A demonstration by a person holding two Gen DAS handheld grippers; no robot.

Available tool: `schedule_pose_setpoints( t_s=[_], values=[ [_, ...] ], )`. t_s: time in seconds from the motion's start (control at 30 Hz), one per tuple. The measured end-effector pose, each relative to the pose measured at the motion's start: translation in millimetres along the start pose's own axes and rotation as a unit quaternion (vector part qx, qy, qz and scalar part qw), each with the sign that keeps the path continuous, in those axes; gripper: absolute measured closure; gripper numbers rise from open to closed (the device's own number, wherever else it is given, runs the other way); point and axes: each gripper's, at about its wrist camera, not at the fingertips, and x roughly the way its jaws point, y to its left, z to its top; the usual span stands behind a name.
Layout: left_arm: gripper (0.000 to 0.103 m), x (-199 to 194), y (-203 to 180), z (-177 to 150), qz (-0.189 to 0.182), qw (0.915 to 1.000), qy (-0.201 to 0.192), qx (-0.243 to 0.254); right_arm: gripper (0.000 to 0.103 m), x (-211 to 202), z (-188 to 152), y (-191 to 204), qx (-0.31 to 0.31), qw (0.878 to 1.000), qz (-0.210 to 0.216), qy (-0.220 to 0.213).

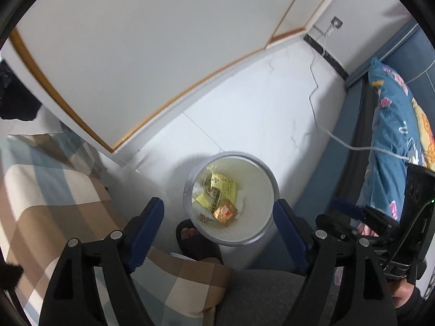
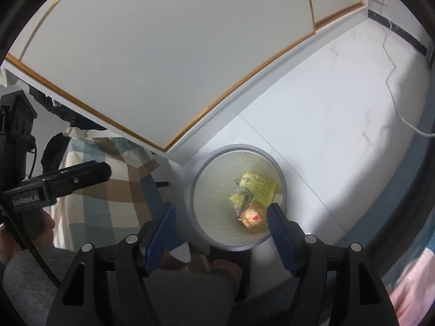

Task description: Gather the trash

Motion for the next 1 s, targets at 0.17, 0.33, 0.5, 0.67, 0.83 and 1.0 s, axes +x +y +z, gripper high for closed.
schedule_pose_setpoints(
  t_s=[0.17,0.33,0.5,0.67,0.83,1.0],
  values=[
    [0.017,-13.4,-4.2,-3.5,0.012,0.9996,-0.025,0.005,0.027,-12.6,-1.5,6.6,-0.003,1.0,-0.006,-0.01],
    [0.017,-24.7,-7.3,-8.4,0.009,0.9992,-0.036,0.012,0.019,-21.3,-1.0,11.3,-0.007,1.0,-0.008,-0.02],
    [0.017,-28.3,-6.7,-9.5,0.006,0.9994,-0.031,0.01,0.015,-27.9,-1.2,16.5,-0.01,1.0,-0.008,-0.026],
    [0.017,-31.5,-7.6,-10.6,0.008,0.9995,-0.029,0.006,0.013,-31.4,-2.2,18.1,-0.011,0.999,-0.009,-0.03],
    [0.017,-33.6,-7.6,-11.1,0.013,0.9994,-0.032,0.004,0.013,-33.4,-0.7,16.5,-0.008,0.999,-0.009,-0.032],
    [0.017,-32.6,-6.4,-11.4,0.013,0.9995,-0.029,-0.004,0.013,-33.2,-1.0,15.9,-0.011,0.999,-0.01,-0.032]
  ],
)
